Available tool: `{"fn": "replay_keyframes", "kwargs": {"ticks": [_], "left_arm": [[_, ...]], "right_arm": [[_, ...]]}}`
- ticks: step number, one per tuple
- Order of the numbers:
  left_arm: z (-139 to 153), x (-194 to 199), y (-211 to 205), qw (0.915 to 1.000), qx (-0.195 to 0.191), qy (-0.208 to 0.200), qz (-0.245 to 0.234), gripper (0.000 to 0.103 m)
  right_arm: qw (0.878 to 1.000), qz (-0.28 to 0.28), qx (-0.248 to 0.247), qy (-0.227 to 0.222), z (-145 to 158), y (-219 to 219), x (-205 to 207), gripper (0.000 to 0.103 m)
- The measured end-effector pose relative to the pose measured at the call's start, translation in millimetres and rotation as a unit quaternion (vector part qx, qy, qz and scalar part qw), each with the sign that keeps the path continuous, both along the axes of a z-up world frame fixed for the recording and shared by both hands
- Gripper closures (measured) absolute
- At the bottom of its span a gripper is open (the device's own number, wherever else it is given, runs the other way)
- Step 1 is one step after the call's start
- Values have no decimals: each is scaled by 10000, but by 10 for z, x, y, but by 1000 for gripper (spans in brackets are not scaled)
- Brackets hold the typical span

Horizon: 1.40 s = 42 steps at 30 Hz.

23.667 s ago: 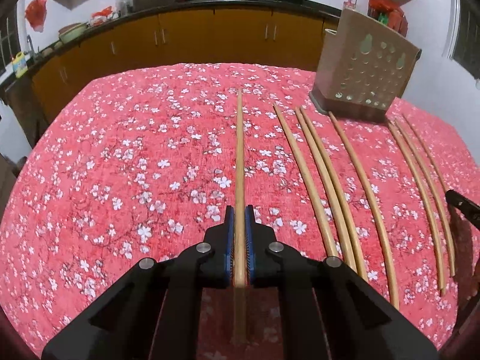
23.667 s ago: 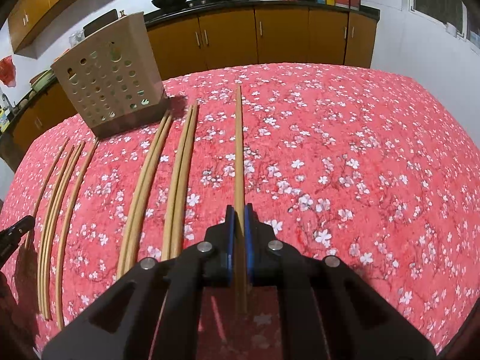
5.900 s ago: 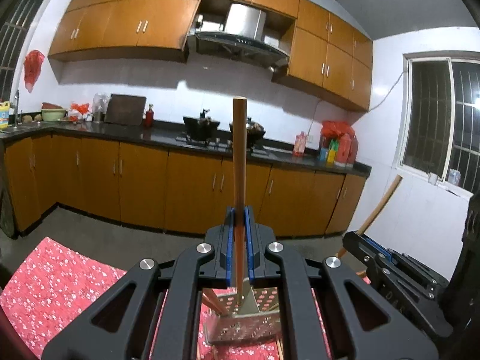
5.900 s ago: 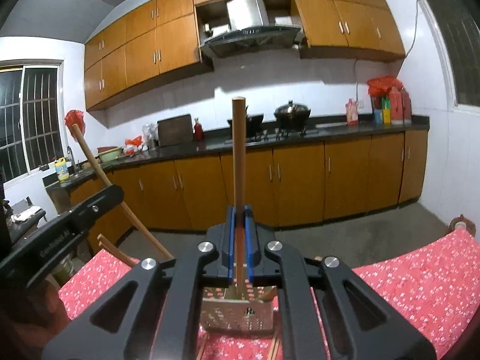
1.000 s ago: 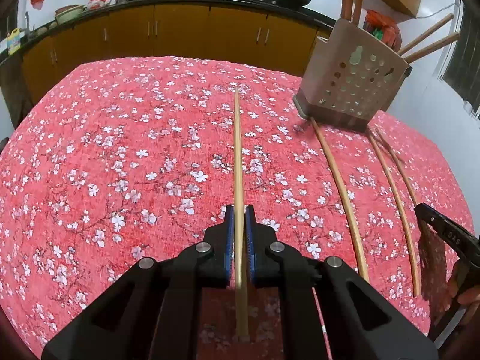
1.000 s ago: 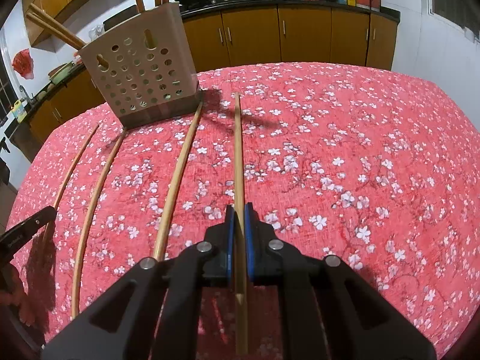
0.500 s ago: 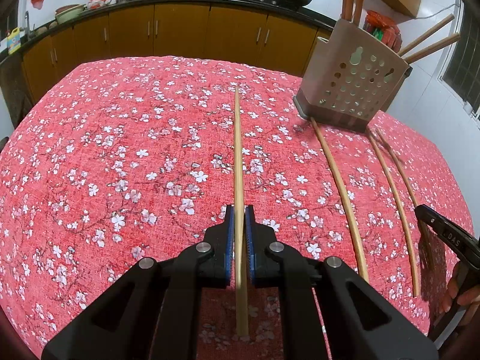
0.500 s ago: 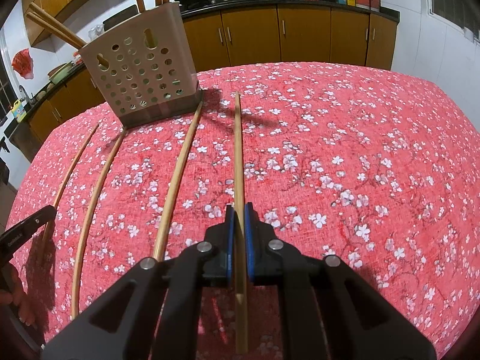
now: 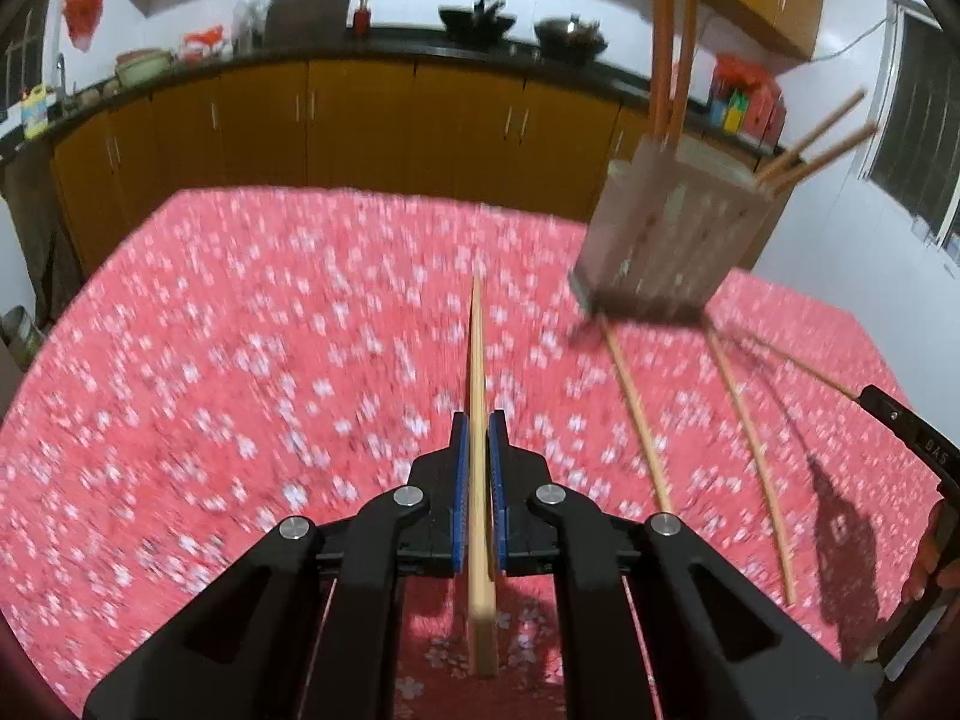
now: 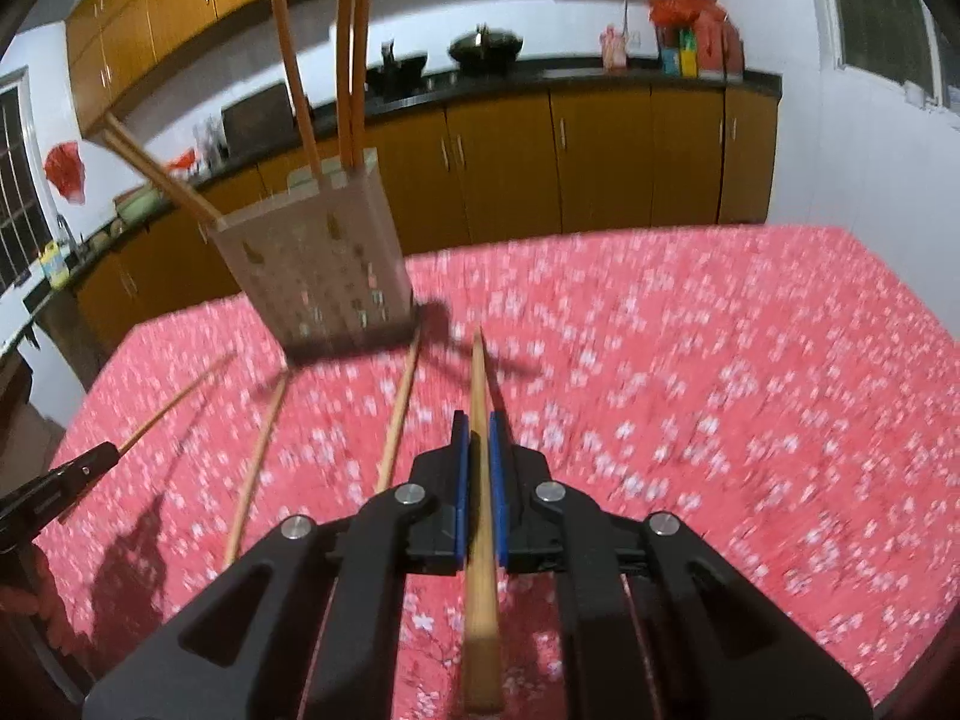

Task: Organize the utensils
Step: 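Lift both chopsticks and carry them upright over the utensil holder, then open both grippers to drop the chopsticks into the holder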

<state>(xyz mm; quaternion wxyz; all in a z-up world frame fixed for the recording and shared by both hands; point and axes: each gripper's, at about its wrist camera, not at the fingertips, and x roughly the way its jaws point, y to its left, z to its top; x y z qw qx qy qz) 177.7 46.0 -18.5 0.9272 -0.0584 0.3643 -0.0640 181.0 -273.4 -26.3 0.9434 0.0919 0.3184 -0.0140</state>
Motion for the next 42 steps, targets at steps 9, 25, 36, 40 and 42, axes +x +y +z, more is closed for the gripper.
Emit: {"fn": "replay_keyframes", "kwargs": {"ticks": [9, 25, 36, 40, 42], "left_arm": [[591, -115, 50, 9959, -237, -868, 63, 96], [1220, -30, -142, 9866, -270, -1570, -348, 96], [1989, 205, -618, 9615, -452, -2679, -423, 96], [2106, 418, -737, 9512, -441, -3052, -139, 96], [2094, 544, -777, 9488, -440, -3127, -23, 96]], "right_arm": [[9966, -55, -25, -817, 487, -48, -112, 95], [9835, 490, 120, -1739, 1289, 117, -114, 95], [9638, 740, 0, -2562, 1962, 390, 216, 95], [9705, 721, -125, -2297, 1893, 441, 559, 95], [9737, 717, -130, -2157, 1824, 443, 699, 95]]}}
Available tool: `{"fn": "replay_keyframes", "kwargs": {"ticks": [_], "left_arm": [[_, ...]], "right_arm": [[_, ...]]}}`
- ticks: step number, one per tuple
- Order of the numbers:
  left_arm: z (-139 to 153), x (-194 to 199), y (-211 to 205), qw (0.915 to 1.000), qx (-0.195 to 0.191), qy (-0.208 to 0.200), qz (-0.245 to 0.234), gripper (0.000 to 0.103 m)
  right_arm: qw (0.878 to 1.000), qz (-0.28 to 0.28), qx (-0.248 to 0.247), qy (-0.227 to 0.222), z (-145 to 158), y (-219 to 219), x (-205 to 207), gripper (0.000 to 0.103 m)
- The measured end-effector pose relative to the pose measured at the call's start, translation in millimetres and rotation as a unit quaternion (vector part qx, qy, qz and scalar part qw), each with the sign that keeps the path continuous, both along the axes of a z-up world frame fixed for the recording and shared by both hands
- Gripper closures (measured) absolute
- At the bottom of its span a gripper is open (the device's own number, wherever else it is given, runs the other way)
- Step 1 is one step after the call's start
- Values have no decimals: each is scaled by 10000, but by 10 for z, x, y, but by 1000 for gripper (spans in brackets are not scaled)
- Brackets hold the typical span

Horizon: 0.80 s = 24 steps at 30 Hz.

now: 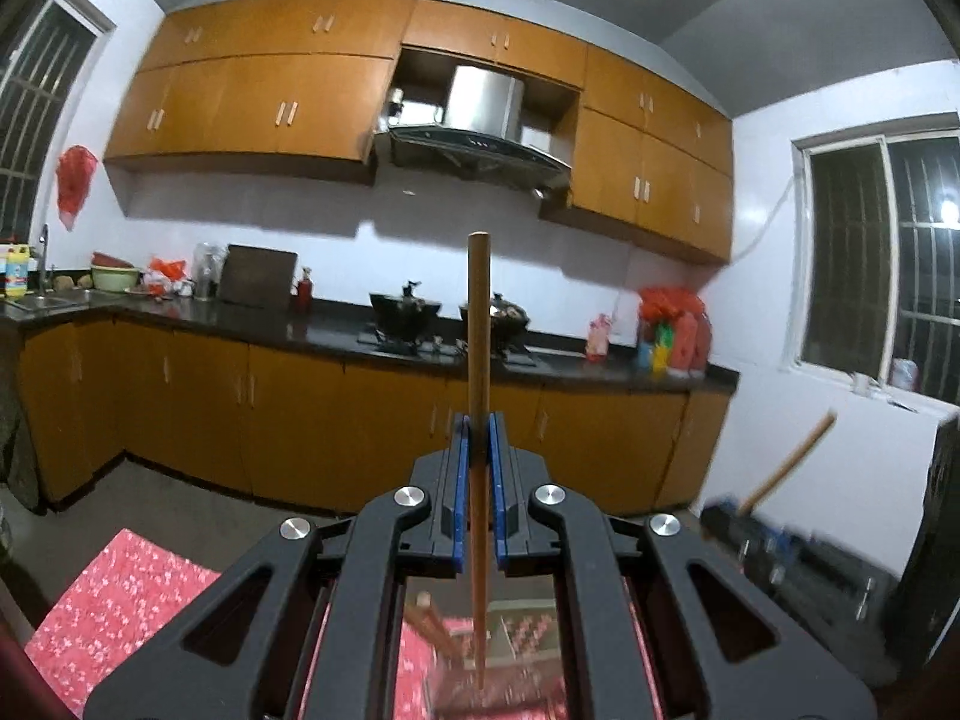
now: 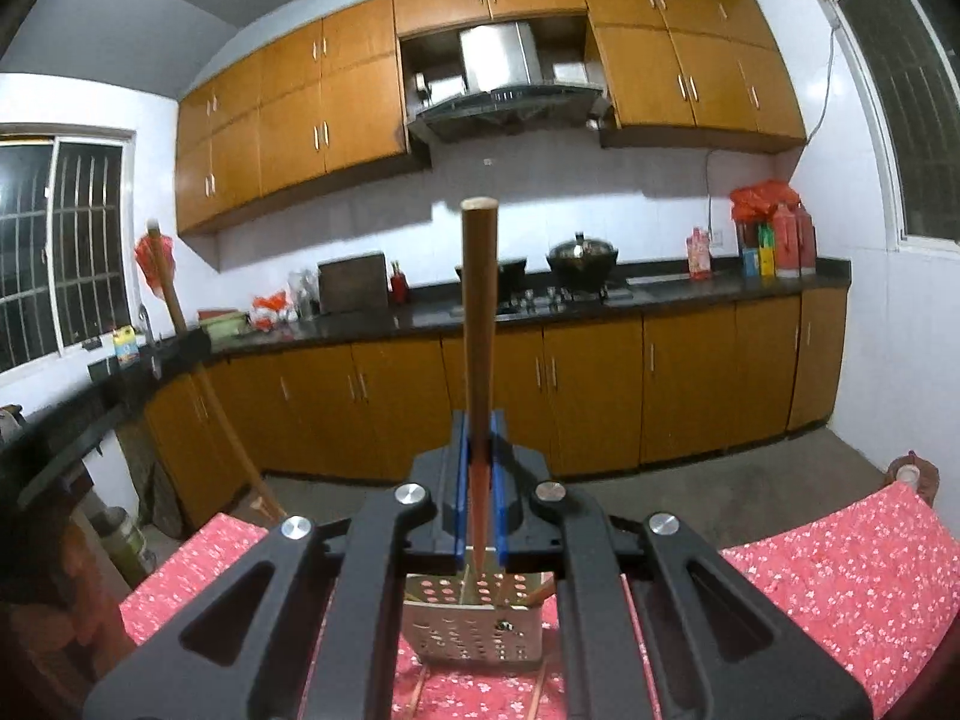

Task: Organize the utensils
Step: 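Open both grippers to drop the chopsticks into the holder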

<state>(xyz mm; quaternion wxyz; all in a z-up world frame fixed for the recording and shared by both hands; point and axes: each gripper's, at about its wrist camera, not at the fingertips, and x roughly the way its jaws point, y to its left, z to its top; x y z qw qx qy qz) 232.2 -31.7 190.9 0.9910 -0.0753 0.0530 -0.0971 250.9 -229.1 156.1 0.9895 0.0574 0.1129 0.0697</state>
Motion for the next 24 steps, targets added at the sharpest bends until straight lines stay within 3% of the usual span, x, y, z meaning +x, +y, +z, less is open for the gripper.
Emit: {"fn": "replay_keyframes", "kwargs": {"ticks": [6, 13, 21, 24], "left_arm": [[-100, 253, -78, 9995, -191, -54, 226, 96], [-357, 356, -182, 9996, -117, 98, 240, 96], [-528, 414, -196, 9992, -24, 365, 175, 95], [-487, 351, -156, 9993, -65, 320, 176, 89]], "right_arm": [[9996, 37, 64, 272, -155, -13, 265, 95], [9989, 135, 10, 452, -292, 2, 391, 95], [9984, 171, 79, 525, -340, -1, 347, 92], [9986, 163, 97, 486, -321, 5, 293, 92]]}}
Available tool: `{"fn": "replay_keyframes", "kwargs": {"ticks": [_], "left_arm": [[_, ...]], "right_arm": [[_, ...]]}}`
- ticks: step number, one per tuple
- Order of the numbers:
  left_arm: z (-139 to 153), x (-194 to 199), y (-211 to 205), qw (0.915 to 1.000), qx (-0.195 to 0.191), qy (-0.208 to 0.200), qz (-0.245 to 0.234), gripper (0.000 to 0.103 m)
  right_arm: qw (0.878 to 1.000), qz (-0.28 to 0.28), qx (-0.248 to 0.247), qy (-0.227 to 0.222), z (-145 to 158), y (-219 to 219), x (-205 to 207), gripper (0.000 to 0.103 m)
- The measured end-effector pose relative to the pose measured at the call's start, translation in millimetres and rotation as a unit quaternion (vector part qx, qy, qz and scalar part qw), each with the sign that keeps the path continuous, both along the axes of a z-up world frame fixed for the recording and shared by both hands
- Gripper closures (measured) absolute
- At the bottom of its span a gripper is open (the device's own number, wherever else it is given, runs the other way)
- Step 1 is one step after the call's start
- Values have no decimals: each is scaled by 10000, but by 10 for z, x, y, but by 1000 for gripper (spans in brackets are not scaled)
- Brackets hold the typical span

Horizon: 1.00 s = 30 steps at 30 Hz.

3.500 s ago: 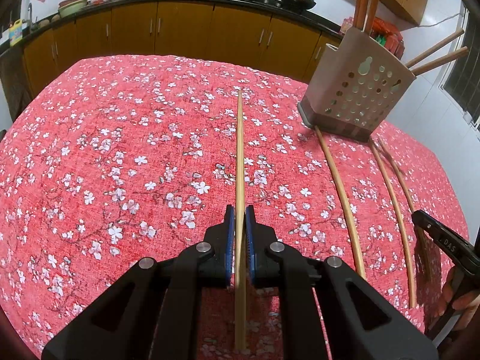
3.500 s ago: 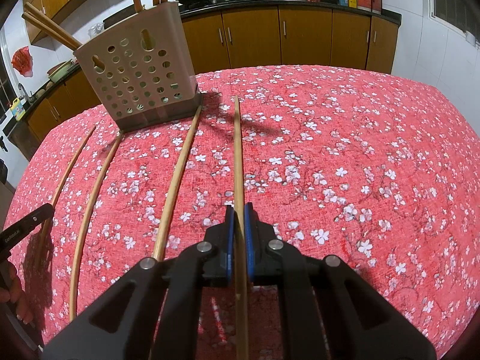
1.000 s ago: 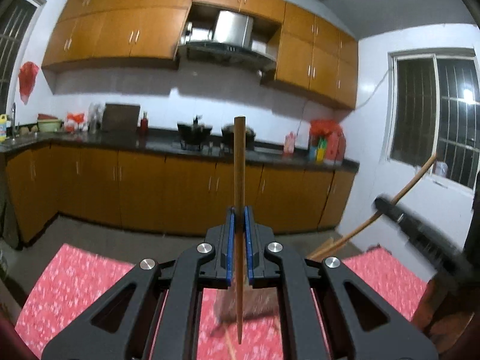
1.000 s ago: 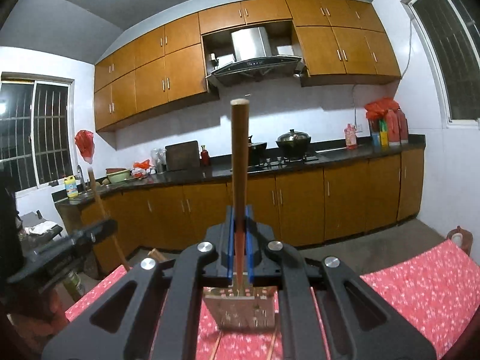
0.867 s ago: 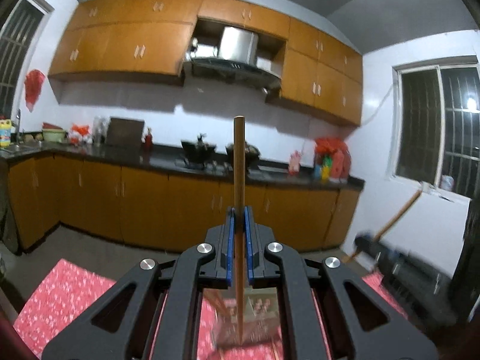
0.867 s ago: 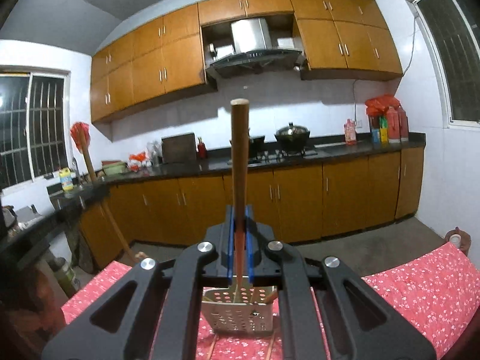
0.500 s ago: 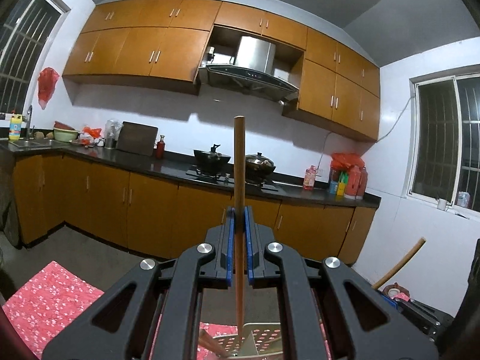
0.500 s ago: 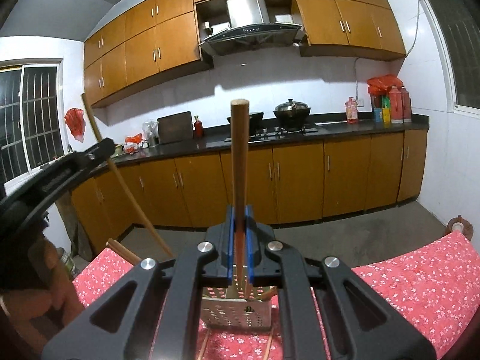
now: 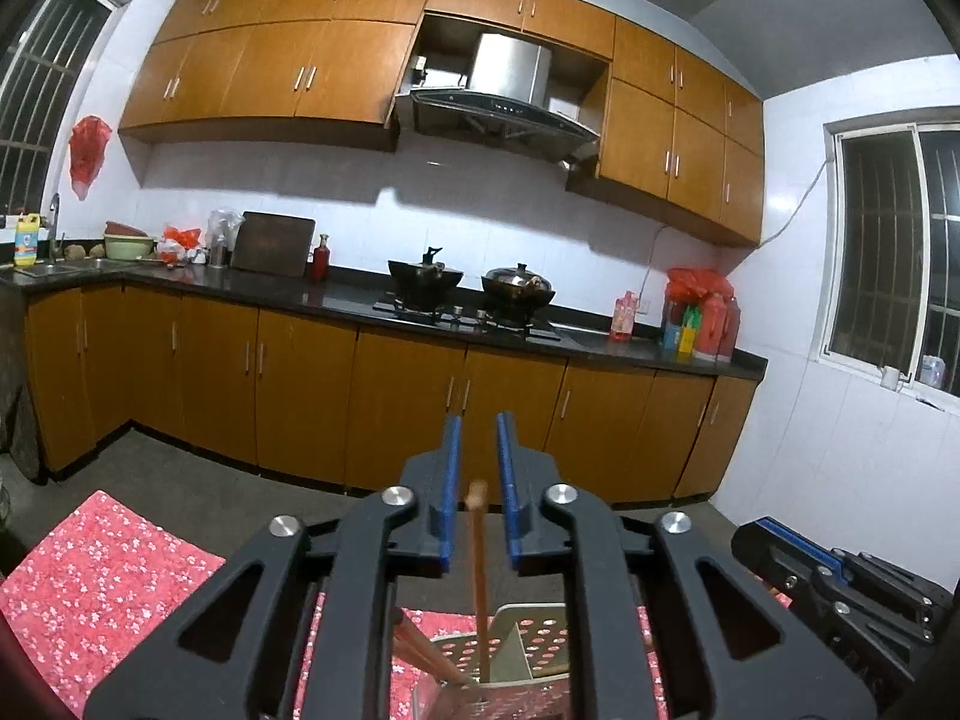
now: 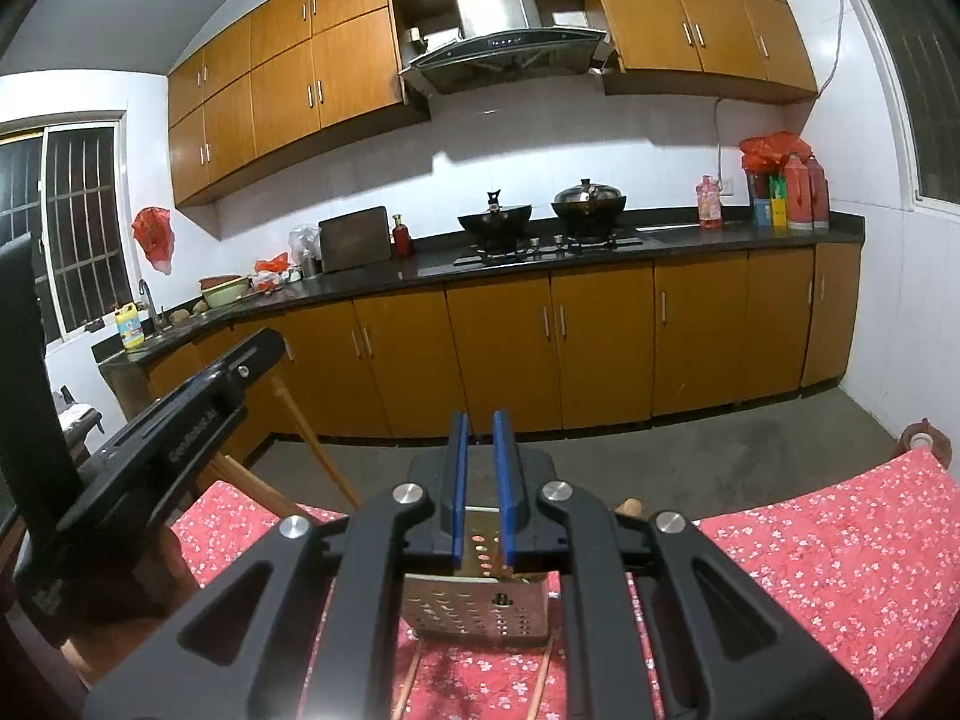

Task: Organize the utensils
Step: 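Open both grippers to drop the chopsticks into the holder, then grasp a chopstick with the right gripper while the left gripper grasps the last one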

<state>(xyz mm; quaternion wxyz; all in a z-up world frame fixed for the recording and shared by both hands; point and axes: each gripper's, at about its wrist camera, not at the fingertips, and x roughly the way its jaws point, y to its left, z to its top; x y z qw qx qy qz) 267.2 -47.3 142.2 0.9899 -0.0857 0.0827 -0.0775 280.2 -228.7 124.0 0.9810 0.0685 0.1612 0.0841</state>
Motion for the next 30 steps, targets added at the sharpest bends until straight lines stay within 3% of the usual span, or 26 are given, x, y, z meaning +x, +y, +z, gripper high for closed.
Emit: {"fn": "replay_keyframes", "kwargs": {"ticks": [8, 12, 13, 15, 18, 22, 23, 26, 30], "left_arm": [[215, -297, 182, 9995, -210, -206, -76, 89], [199, -583, 370, 9993, -289, -177, -150, 88], [140, -683, 425, 9996, -250, -99, -127, 83], [3, -785, 491, 9998, -150, 91, -82, 73], [-360, -861, 521, 9982, 189, 572, 30, 73], [-918, -838, 526, 9877, 426, 1503, -30, 73], [-1115, -831, 519, 9817, 449, 1848, -95, 73], [-1429, -854, 483, 9697, 406, 2393, -288, 73], [-1682, -914, 359, 9594, 464, 2730, -532, 73]], "right_arm": [[9992, 95, 91, -385, 149, -63, -452, 92], [9995, 86, 89, -305, -22, -167, -761, 88], [9997, 61, 72, -242, -85, -179, -799, 86], [9998, -34, -21, 169, -403, -222, -869, 85], [9942, -210, -53, 1053, -960, -278, -826, 85], [9770, -302, 158, 2107, -1629, -291, -811, 83], [9727, -272, 188, 2295, -1769, -262, -828, 83], [9645, -121, 145, 2634, -2019, -119, -864, 83], [9603, 4, -3, 2791, -2161, 56, -887, 83]]}}
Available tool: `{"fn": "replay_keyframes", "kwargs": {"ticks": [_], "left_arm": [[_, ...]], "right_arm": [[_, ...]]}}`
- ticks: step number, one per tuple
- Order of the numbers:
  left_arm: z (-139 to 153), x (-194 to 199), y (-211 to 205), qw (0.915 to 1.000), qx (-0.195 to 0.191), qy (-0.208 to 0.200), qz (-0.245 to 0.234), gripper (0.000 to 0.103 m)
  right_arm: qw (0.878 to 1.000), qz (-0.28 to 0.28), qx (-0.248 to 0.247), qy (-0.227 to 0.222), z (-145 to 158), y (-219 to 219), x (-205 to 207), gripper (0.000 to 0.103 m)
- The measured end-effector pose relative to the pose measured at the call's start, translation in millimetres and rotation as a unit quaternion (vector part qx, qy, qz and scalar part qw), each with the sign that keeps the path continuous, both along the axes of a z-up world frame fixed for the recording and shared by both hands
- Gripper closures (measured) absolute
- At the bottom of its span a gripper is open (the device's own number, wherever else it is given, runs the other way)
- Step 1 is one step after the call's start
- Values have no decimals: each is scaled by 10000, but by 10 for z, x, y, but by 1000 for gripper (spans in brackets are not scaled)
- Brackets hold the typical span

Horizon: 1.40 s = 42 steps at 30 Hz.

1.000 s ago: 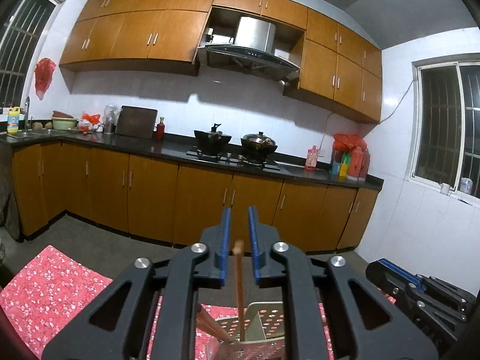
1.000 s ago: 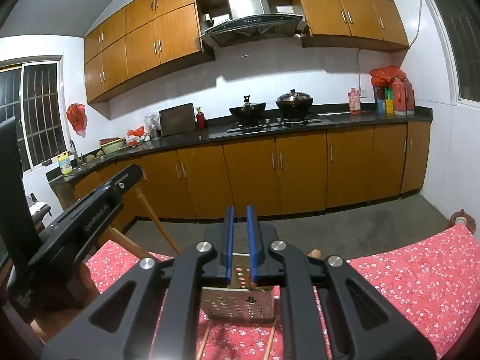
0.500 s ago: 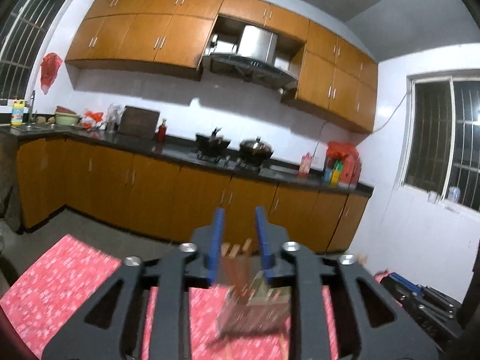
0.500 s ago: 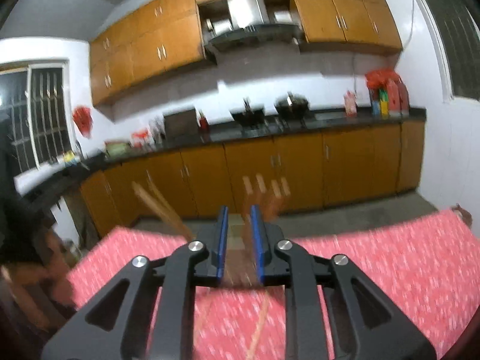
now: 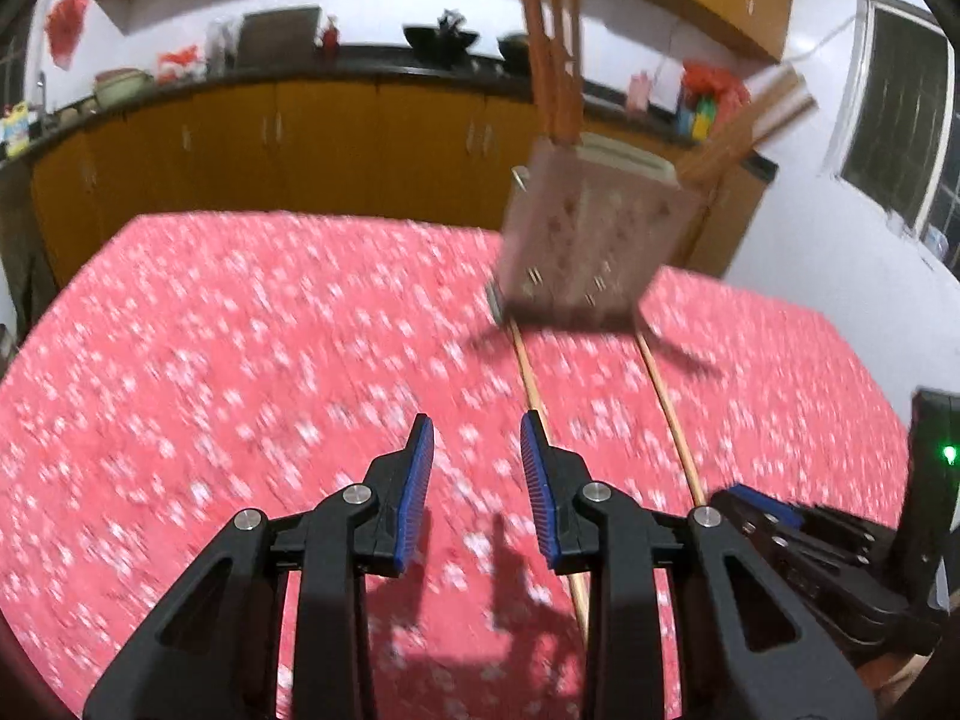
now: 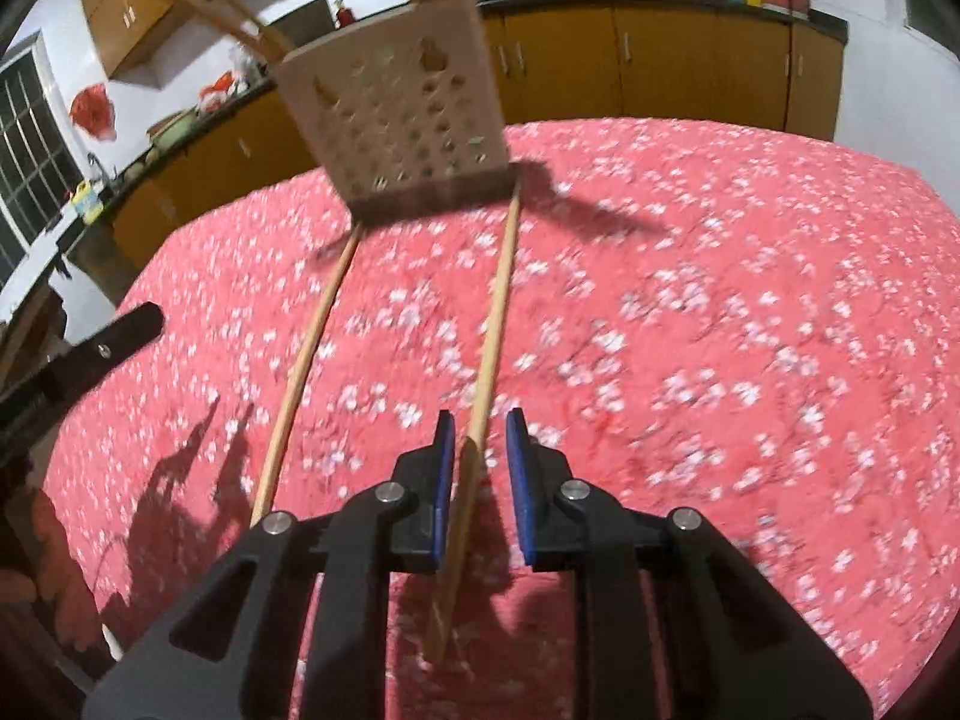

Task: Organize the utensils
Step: 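Grasp a chopstick with the right gripper while the left gripper grasps the last one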

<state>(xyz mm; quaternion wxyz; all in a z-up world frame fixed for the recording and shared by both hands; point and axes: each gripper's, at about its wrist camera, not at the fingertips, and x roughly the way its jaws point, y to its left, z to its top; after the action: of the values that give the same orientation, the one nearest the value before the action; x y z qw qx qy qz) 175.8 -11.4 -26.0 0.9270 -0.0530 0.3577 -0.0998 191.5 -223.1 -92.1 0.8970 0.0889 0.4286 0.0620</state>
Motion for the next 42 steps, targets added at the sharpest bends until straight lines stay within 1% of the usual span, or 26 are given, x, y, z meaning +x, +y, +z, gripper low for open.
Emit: {"fn": "replay_keyframes", "kwargs": {"ticks": [3, 4, 6, 9, 15, 19, 21, 22, 23, 25, 33, 36, 42], "left_arm": [[-90, -39, -97, 9999, 13, 99, -135, 73], [-114, -37, -132, 9997, 23, 139, -178, 73], [-174, -72, -183, 9995, 41, 200, -235, 73], [-278, -53, -277, 9988, 61, 356, -328, 73], [-441, -57, -445, 9971, 166, 571, -480, 73], [-553, -20, -554, 9957, 403, 704, -444, 73], [-587, -10, -573, 9954, 544, 706, -361, 77], [-593, -14, -569, 9953, 619, 676, -320, 84], [-597, -14, -561, 9951, 676, 662, -298, 89], [-600, -16, -489, 9950, 669, 700, -234, 94], [-574, -74, -16, 9940, 735, 773, 257, 95], [-555, 39, 111, 9926, 811, 815, 386, 95], [-537, 418, 136, 9904, 1028, 856, 337, 95]], "right_arm": [[9999, 39, -153, 41, -87, 80, -7, 83], [9997, 37, -252, -10, -82, 96, -16, 85], [9989, 12, -459, -42, -84, 116, -30, 93], [9989, -125, -448, -49, -82, 47, -34, 94], [9967, -686, -425, -28, -65, -273, -65, 95], [9963, -754, -407, -18, -65, -349, -78, 95], [9964, -733, -422, -19, -65, -334, -81, 95], [9965, -716, -422, -16, -67, -326, -77, 95], [9967, -695, -419, -10, -67, -320, -74, 95], [9970, -652, -409, 7, -64, -309, -64, 95], [9981, -467, -392, 58, -73, -236, 4, 95], [9978, -429, -496, 98, -61, -208, 84, 95], [9961, -567, -674, 94, -62, -284, 370, 95]]}}
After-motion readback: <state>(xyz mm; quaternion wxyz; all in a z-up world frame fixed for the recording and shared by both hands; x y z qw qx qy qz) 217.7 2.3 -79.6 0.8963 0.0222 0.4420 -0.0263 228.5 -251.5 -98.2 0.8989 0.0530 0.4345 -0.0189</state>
